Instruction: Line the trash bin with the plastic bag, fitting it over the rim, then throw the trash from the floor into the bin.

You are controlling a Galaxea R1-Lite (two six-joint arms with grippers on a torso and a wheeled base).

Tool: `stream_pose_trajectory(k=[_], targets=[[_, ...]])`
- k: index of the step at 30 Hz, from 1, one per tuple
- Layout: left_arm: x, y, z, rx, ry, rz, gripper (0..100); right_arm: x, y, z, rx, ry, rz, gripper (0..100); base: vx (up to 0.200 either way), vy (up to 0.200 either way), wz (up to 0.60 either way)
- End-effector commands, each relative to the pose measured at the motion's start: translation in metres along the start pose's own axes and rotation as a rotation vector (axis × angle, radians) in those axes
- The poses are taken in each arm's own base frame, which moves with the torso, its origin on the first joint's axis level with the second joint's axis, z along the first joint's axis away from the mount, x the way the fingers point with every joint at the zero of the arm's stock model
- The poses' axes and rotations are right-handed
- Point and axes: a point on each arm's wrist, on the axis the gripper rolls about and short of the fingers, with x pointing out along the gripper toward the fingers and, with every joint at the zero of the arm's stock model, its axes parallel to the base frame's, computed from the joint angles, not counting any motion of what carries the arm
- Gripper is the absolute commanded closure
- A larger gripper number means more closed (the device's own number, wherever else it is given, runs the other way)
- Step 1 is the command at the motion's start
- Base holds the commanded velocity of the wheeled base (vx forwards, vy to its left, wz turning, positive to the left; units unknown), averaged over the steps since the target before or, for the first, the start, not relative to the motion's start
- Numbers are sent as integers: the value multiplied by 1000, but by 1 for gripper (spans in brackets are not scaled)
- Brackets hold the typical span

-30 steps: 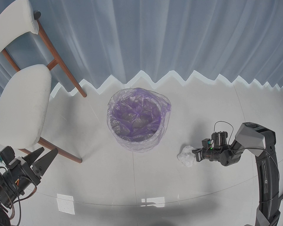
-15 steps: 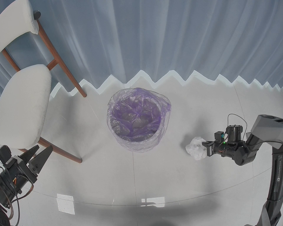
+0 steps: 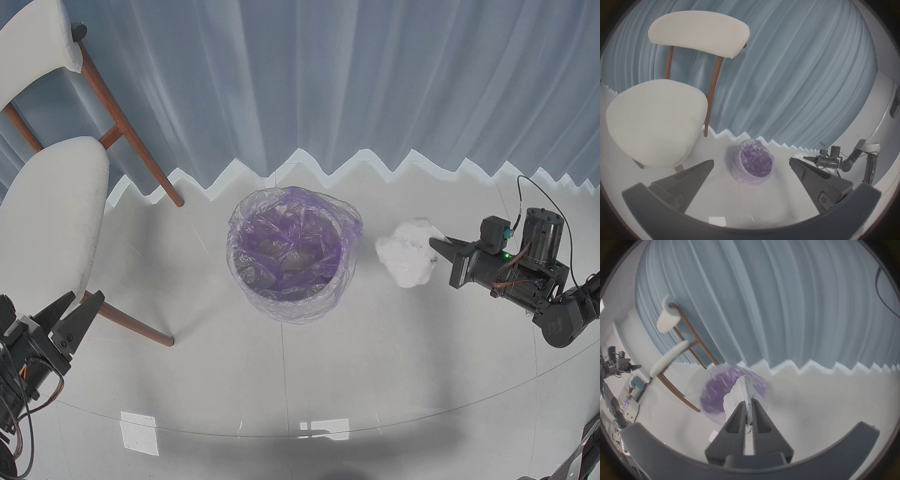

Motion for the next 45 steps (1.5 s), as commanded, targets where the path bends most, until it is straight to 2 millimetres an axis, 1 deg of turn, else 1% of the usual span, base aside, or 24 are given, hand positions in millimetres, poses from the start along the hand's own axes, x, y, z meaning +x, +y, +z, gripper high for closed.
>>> stream_pose_trajectory(k=[1,2,3,4,5,7,10,15,16,17,20,21,22,24,25,31,32,36,37,40,43,45], targets=[[24,4,22,16,-39,14,0,29,54,25,-10,-92,135,100,0,0,0],[24,4,22,16,-39,14,0,29,54,25,-10,-92,135,100,0,0,0],[28,6,25,19,-43,26,0,47,61,22,-12,-93,154,100,0,0,0],[29,7,26,20,-48,35,0,57,64,21,-14,-97,160,100,0,0,0],[29,8,26,21,-49,38,0,60,65,21,-14,-97,158,100,0,0,0],[28,8,27,23,-52,44,0,81,73,20,-19,-114,163,100,0,0,0],[27,9,25,24,-46,49,0,102,79,11,-22,-112,166,100,0,0,0],[24,11,22,30,-41,67,0,129,87,2,-25,-131,172,100,0,0,0],[24,11,22,30,-41,67,0,129,87,2,-25,-131,172,100,0,0,0],[22,12,20,29,-38,70,0,140,88,-1,-26,-137,175,100,0,0,0],[21,11,17,27,-31,67,0,159,88,-11,-34,-150,168,100,0,0,0],[20,11,18,27,-33,67,0,161,88,-11,-35,-153,167,100,0,0,0],[20,11,17,27,-32,65,0,171,88,-15,-35,-164,147,100,0,0,0],[20,11,18,28,-35,66,0,174,89,-16,-34,-170,139,100,0,0,0],[20,11,18,29,-37,67,0,179,89,-19,-32,-171,133,100,0,0,0],[16,11,18,31,-45,72,0,191,88,-28,-31,-170,132,100,0,0,0],[15,12,16,30,-42,77,0,197,88,-31,-31,-178,130,100,0,0,0],[10,12,15,32,-48,84,0,199,92,-31,-30,-184,136,100,0,0,0],[9,11,15,33,-51,86,0,199,93,-33,-30,-180,135,0,0,0,0],[8,12,15,32,-52,88,0,200,94,-33,-16,-192,121,0,0,0,0],[8,12,15,35,-57,94,0,197,95,-27,-3,-211,116,0,0,0,0],[6,11,17,40,-71,95,0,184,95,-3,14,-253,90,0,0,0,0]])
